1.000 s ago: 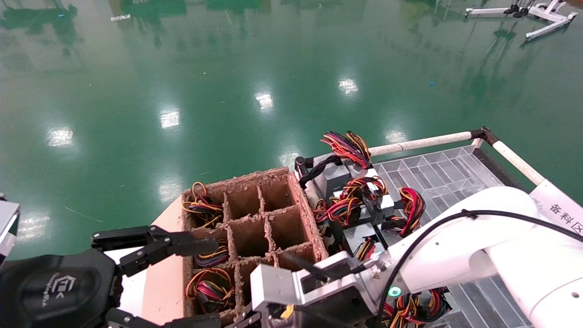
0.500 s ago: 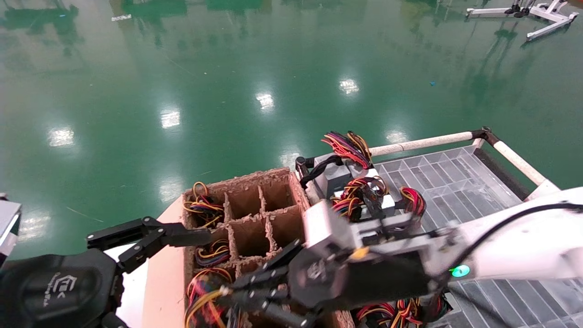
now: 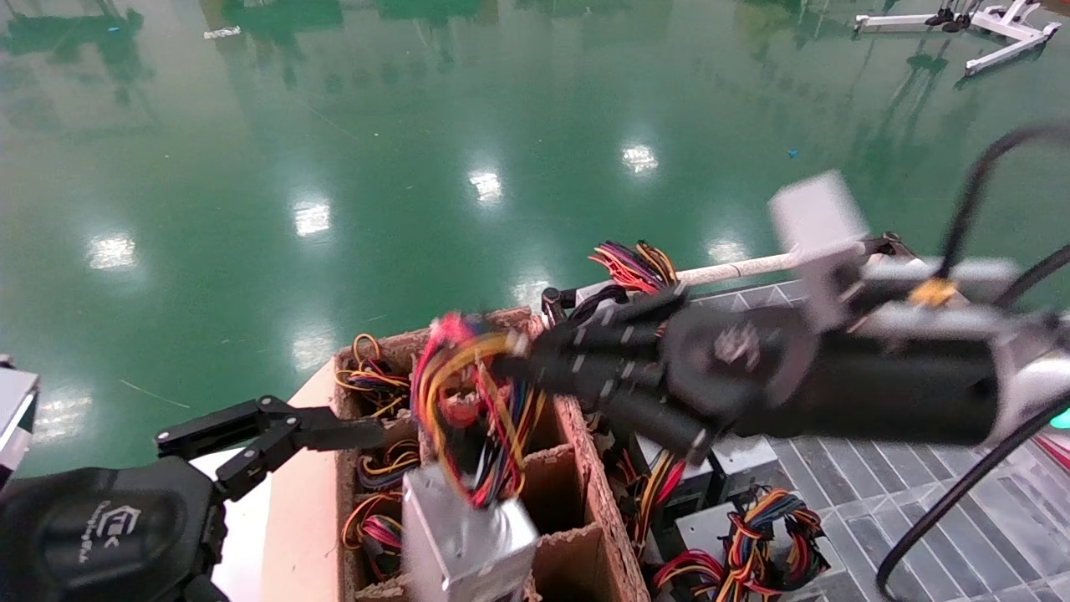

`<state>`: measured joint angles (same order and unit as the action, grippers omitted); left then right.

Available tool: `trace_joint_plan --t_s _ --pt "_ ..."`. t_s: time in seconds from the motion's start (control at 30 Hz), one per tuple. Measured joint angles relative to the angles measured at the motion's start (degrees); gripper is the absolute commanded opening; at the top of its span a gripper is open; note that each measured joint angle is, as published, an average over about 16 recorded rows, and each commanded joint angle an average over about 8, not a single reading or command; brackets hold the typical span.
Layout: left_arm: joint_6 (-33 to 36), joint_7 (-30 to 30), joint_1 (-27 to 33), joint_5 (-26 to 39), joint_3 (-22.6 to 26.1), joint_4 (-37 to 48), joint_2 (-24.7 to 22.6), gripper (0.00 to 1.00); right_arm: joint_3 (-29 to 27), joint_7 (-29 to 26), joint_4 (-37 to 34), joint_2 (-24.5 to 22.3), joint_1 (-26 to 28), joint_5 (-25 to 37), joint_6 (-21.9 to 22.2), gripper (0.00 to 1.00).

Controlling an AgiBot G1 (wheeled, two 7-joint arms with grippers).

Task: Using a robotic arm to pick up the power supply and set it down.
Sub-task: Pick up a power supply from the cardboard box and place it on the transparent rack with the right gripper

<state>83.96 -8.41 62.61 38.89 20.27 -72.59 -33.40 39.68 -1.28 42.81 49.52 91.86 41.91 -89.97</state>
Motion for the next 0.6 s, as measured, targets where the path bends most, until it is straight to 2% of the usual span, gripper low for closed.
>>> trace_joint_plan --t_s 0.27,0.6 --pt "0.0 0.0 0.0 0.0 0.01 0.0 0.0 1.0 -0.38 1.97 -7.36 -2.35 9.9 1.7 1.42 0.0" --pt "0.0 0.01 0.0 -0.01 0.01 0.0 0.0 1.0 1.98 9.22 -23.99 -0.29 23.14 10.56 10.99 0.0"
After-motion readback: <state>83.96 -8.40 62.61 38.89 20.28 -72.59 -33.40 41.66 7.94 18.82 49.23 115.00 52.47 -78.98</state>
